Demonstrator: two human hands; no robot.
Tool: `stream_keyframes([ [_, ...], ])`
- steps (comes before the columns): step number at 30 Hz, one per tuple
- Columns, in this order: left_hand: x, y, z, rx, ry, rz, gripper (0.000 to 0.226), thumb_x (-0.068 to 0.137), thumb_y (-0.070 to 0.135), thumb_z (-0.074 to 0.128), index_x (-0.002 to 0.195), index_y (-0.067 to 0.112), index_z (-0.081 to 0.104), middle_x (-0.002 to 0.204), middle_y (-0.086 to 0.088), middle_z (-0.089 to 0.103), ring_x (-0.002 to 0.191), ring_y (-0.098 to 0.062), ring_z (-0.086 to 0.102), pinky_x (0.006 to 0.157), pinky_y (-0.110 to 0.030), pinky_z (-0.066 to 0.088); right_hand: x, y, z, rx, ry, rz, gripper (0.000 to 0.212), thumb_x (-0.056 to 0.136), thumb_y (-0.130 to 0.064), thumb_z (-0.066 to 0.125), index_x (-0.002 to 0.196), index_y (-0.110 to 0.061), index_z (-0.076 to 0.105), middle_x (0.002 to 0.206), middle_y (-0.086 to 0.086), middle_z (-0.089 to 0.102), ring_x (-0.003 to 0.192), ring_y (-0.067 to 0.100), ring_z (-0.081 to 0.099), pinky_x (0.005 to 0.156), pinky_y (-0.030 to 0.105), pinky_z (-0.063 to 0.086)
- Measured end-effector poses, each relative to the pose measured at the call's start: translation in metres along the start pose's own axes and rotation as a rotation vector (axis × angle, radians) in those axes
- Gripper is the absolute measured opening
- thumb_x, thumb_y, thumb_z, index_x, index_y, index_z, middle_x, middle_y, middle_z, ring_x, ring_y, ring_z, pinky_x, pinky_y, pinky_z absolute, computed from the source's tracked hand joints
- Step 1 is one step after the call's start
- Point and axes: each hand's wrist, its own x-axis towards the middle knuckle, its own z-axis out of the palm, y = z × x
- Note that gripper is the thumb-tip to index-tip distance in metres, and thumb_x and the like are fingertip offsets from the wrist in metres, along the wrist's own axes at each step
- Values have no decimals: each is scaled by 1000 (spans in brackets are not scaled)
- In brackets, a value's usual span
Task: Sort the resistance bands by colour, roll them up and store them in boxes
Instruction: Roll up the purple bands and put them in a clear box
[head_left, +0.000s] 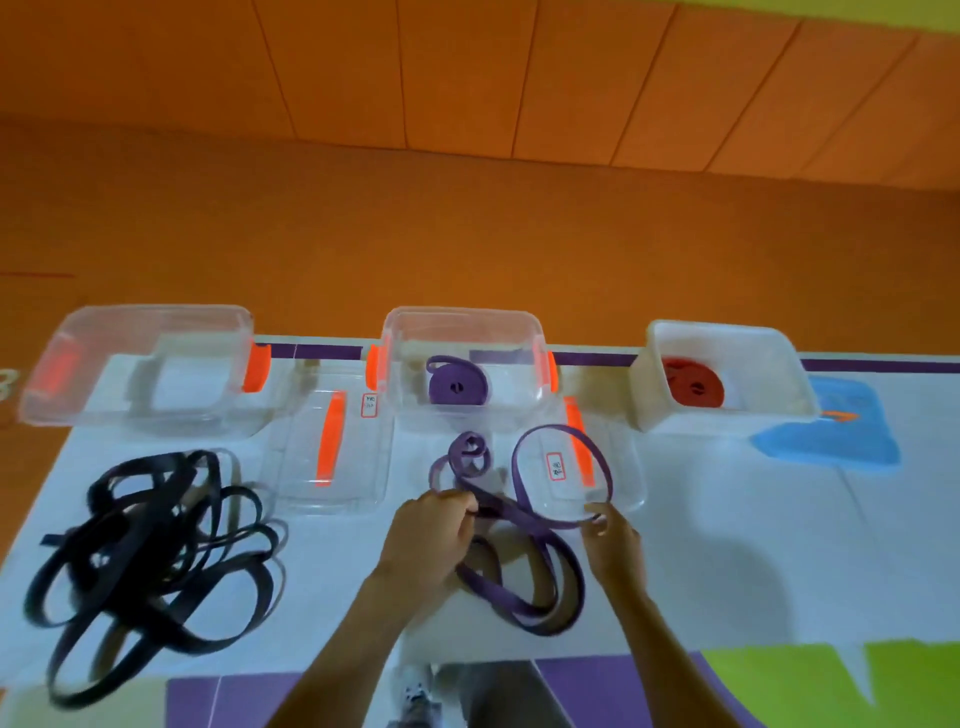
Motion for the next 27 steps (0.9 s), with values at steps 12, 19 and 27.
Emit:
stream_keyframes([
  [12,-38,14,55,146,-11,-5,27,107,38,47,123,28,66,113,7,74,100,-15,70,95,-30,56,18,31,15,-13,99,42,27,104,-24,62,125,-11,74,124,13,73,113,31,67,97,39,54],
  [19,-31,35,62,-16,-1,-72,26,109,35,46,123,28,66,119,8,73,102,-13,69,95,-24,55,12,12,7,218,227,-6,4,96,-11,68,98,-14,68,94,7,71,85,23,64,73,27,47],
  [27,3,75,28,-1127,76,-397,11,98,40,73,104,34,66,92,14,78,82,7,71,76,-17,53,-16,-34,-15,291,-142,-479,47,80,-8,85,90,-47,60,98,-29,66,94,-6,65,71,4,49],
])
